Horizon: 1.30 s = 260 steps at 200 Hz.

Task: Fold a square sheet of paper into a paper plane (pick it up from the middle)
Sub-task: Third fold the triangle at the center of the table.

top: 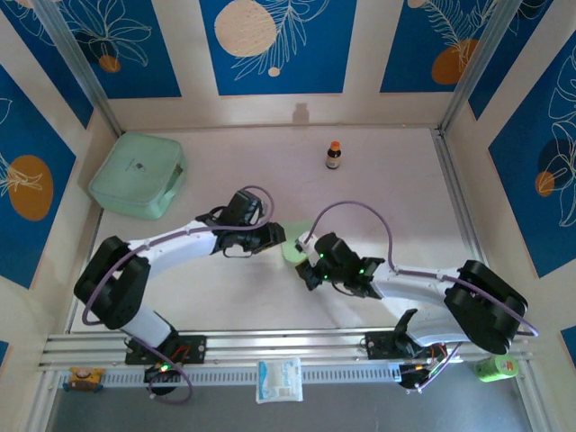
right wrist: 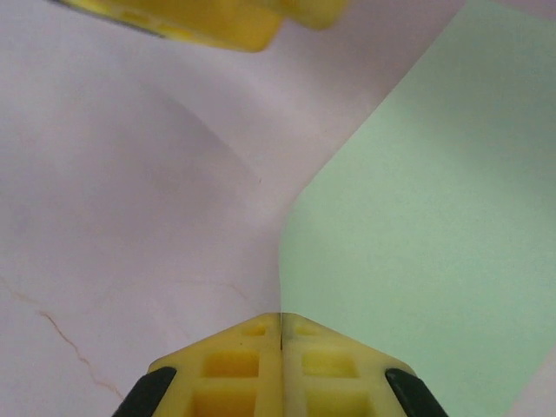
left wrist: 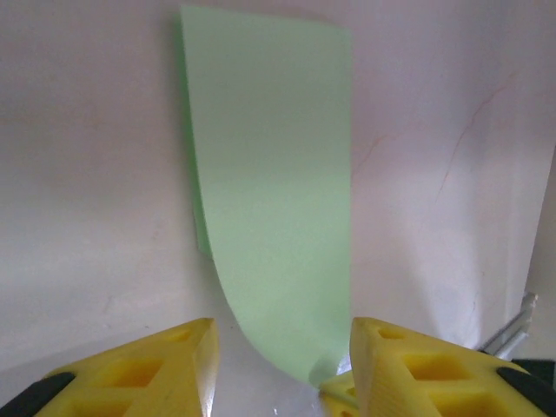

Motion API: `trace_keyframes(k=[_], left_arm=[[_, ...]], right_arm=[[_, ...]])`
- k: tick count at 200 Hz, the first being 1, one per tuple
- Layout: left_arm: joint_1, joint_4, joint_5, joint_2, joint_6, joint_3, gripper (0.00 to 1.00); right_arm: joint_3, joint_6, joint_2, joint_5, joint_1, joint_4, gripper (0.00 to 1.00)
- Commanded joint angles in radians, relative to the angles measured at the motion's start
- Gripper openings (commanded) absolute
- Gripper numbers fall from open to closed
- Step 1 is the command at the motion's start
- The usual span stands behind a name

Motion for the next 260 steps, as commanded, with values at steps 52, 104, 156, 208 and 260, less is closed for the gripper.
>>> trace_keyframes(k=[52,104,156,208,260], left_arm=[[0.057,-0.036,0.055,0.023,0.096,0.063,0.24],[0.064,-0.018,0.142,0.129,0.134,0.145,0.20],[0.063,0.004,0.202,0.296,0.157,0.235,0.14],[0.059,-0.001,0.211,0.403,0.176,0.229,0.14],[0.057,-0.036,0.207,0.452,0.220,0.228,0.13]], right_arm=[[0.194,0.206,0.217,-0.539,-0.107,-0.159,0.00],[0.154,0.207,0.194,-0.525,-0.110,-0.124,0.00],[0.115,0.228,0.183,-0.515,-0.124,-0.083,0.00],[0.116,0.234,0.190,-0.487,-0.133,-0.082,0.00],[0.133,0.238,0.187,-0.325,-0.135,-0.131,0.00]])
